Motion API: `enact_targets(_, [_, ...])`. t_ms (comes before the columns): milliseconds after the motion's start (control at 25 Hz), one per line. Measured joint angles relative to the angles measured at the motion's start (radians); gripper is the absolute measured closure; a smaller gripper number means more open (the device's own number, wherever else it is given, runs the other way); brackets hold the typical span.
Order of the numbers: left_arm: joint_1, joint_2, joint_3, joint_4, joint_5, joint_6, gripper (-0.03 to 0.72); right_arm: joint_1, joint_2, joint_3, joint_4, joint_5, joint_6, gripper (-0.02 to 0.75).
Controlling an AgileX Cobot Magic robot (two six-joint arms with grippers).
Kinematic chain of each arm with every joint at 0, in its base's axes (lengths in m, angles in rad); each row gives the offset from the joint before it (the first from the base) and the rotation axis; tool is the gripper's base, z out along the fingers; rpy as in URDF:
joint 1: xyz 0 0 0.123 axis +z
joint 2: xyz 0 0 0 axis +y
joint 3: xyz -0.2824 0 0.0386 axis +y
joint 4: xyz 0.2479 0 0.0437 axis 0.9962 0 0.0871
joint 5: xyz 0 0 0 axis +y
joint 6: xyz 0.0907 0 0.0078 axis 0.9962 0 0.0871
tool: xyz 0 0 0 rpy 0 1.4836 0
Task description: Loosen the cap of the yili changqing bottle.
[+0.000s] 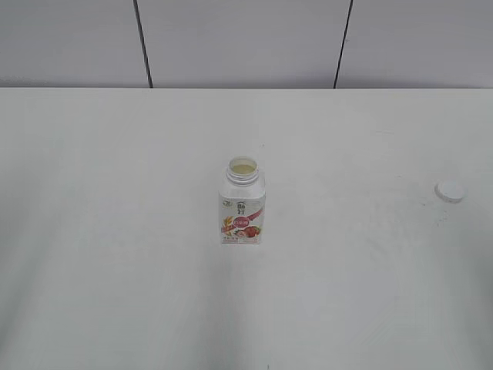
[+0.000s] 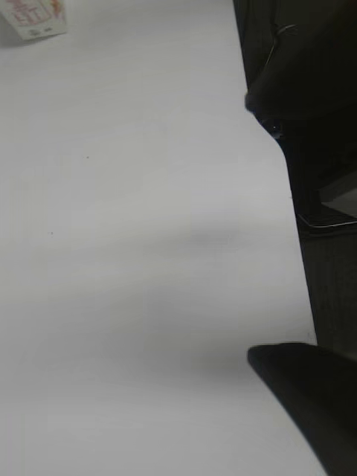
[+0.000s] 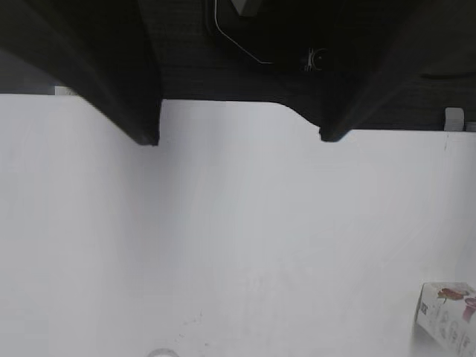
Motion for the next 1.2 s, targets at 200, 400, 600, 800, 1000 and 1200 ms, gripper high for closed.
enact_targets(200, [0.000,-0.240,0.165,-0.042,-0.087,0.036,0.126,0.000,-0.106,0.066,-0.003,0.000,-0.027,0.216])
enact_targets(400, [0.000,-0.437,0.262,-0.096,-0.124,0.112,0.126,0.000,-0.216,0.076,-0.005,-0.018,-0.050,0.216])
enact_targets(600, [0.000,-0.581,0.281,-0.113,-0.147,0.127,0.126,0.000,-0.308,0.078,-0.025,-0.040,-0.065,0.216])
enact_targets(800, [0.000,-0.654,0.281,-0.113,-0.149,0.127,0.126,0.000,-0.384,0.135,-0.057,-0.056,-0.066,0.216])
enact_targets(1000, [0.010,-0.687,0.281,-0.121,-0.149,0.127,0.126,0.000,-0.432,0.222,-0.071,-0.095,-0.033,0.216])
enact_targets(1200, [0.021,-0.687,0.281,-0.148,-0.149,0.119,0.126,0.000,-0.447,0.226,-0.180,-0.117,0.112,0.216])
